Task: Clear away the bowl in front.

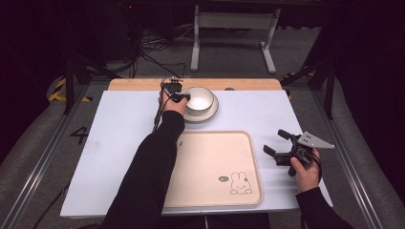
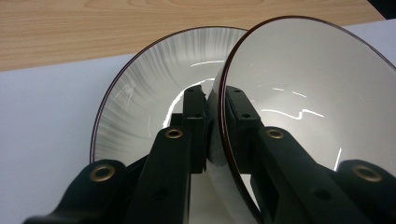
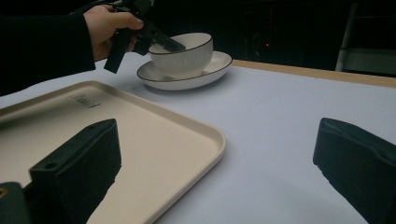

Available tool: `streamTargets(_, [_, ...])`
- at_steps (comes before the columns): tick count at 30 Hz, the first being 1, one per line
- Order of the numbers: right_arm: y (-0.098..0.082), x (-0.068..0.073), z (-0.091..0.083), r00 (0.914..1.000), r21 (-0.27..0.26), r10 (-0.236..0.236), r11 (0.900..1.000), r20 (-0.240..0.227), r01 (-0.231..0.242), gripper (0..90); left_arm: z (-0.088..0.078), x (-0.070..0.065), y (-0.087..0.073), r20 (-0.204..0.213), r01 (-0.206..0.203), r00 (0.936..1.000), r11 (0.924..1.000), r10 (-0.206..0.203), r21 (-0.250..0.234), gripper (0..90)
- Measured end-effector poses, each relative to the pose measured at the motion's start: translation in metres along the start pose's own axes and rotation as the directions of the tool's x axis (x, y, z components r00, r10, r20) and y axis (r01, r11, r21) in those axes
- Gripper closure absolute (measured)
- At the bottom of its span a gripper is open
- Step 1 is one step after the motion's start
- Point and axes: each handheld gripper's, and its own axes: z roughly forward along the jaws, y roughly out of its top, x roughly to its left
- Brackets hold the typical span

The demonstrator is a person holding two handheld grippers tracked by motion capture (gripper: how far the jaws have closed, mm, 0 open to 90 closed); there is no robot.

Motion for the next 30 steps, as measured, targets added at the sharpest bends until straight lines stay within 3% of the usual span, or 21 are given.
streamTargets(16, [0.000,0.000,0.000,1.0000,0.000,0.000,1.000,-0.001,0.000,1.4,-0.013,-0.004,0.005,0.017,-0.035,0.9992,0.9994,0.035,-0.006,81.5])
streamTargets(23, [0.000,0.000,0.000,1.0000,0.000,0.000,1.000,0.001,0.000,1.4,-0.025,-0.009,0.011,0.017,-0.074,0.9971,0.9972,0.074,-0.008,81.4])
streamTargets(30, [0.000,0.000,0.000,1.0000,0.001,0.001,1.000,0.000,-0.001,1.4,-0.034,-0.006,0.015,0.016,-0.078,0.9968,0.9968,0.078,-0.018,81.3])
